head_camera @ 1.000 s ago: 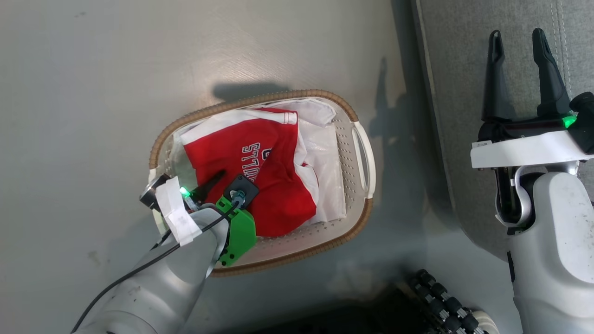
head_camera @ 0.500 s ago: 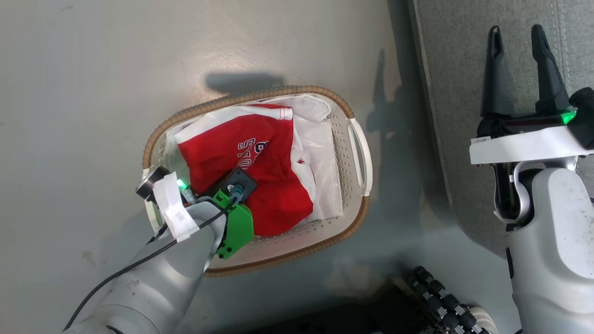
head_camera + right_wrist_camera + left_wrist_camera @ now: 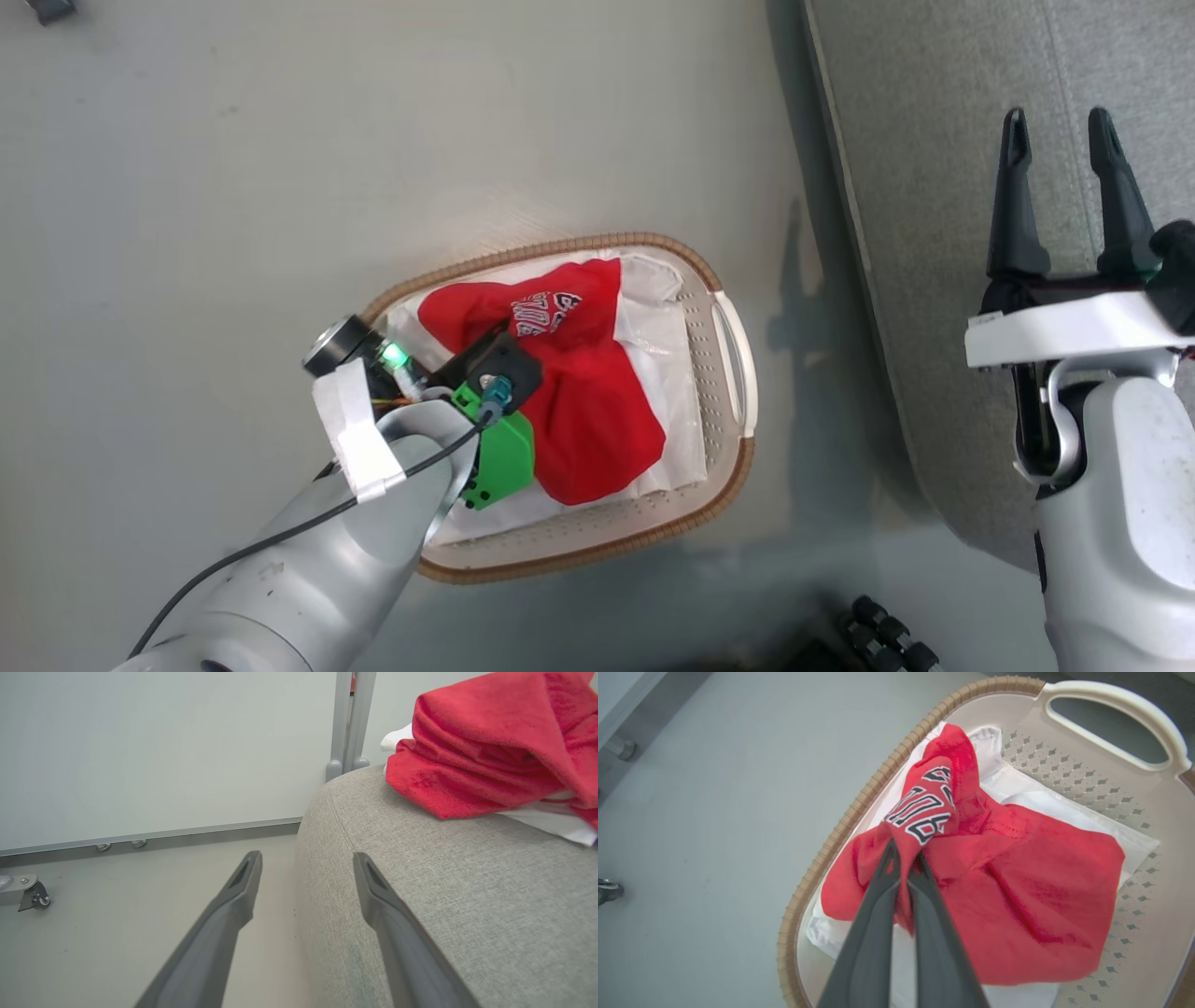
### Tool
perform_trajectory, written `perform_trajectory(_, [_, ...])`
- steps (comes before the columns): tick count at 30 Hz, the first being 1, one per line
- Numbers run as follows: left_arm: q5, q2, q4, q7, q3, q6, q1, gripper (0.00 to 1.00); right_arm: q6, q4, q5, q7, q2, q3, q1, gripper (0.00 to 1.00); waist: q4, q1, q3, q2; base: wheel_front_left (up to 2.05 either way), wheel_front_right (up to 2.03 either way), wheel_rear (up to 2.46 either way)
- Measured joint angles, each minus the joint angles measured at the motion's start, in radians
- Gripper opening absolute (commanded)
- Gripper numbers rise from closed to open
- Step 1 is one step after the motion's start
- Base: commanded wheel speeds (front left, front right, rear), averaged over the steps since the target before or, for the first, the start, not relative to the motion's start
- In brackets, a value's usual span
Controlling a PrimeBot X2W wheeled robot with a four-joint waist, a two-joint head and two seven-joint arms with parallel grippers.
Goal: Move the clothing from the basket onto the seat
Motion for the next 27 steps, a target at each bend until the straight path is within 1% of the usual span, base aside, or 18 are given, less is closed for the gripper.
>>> perform_trajectory(1, [0.016, 0.008, -0.034, -0.001, -0.005, 0.009, 0.000, 0.00, 0.000, 0.006, -0.006, 0.000, 0.000, -0.004, 0.009, 1.00, 0.004, 0.0000, -0.016, 0.0000, 0.00, 0.00, 0.00])
perform_trajectory(5, [0.051, 0.043, -0.145, -0.002, -0.015, 0.021, 0.013, 0.00, 0.000, 0.021, -0.025, 0.000, 0.000, -0.016, 0.046, 1.00, 0.022, 0.0000, -0.078, 0.0000, 0.00, 0.00, 0.00])
perform_trajectory(8, [0.065, 0.075, -0.215, -0.003, -0.018, 0.023, 0.026, 0.00, 0.000, 0.031, -0.034, 0.000, 0.000, -0.018, 0.073, 1.00, 0.036, 0.0000, -0.128, 0.0000, 0.00, 0.00, 0.00])
perform_trajectory(14, [0.100, 0.129, -0.333, -0.003, -0.031, -0.002, -0.006, 0.00, 0.000, 0.043, -0.048, 0.000, 0.000, -0.011, 0.107, 1.00, 0.062, 0.0000, -0.228, 0.0000, 0.00, 0.00, 0.00])
perform_trajectory(16, [0.099, 0.141, -0.368, -0.002, -0.027, -0.016, -0.032, 0.00, 0.000, 0.047, -0.049, 0.000, 0.000, -0.007, 0.119, 1.00, 0.069, -0.0001, -0.260, 0.0000, 0.00, 0.00, 0.00])
perform_trajectory(20, [0.080, 0.171, -0.437, 0.034, -0.008, -0.046, -0.074, 0.00, 0.000, 0.054, -0.056, 0.000, 0.000, 0.001, 0.142, 1.00, 0.080, -0.0001, -0.326, 0.0000, 0.00, 0.00, 0.00])
perform_trajectory(24, [0.072, 0.209, -0.492, 0.080, 0.007, -0.055, -0.132, 0.00, 0.000, 0.060, -0.058, 0.000, 0.000, 0.007, 0.165, 1.00, 0.086, -0.0001, -0.391, 0.0000, 0.00, 0.00, 0.00])
perform_trajectory(27, [0.065, 0.225, -0.524, 0.108, 0.026, -0.055, -0.178, 0.00, 0.000, 0.069, -0.061, 0.000, 0.000, 0.012, 0.181, 1.00, 0.089, -0.0001, -0.434, 0.0000, 0.00, 0.00, 0.00])
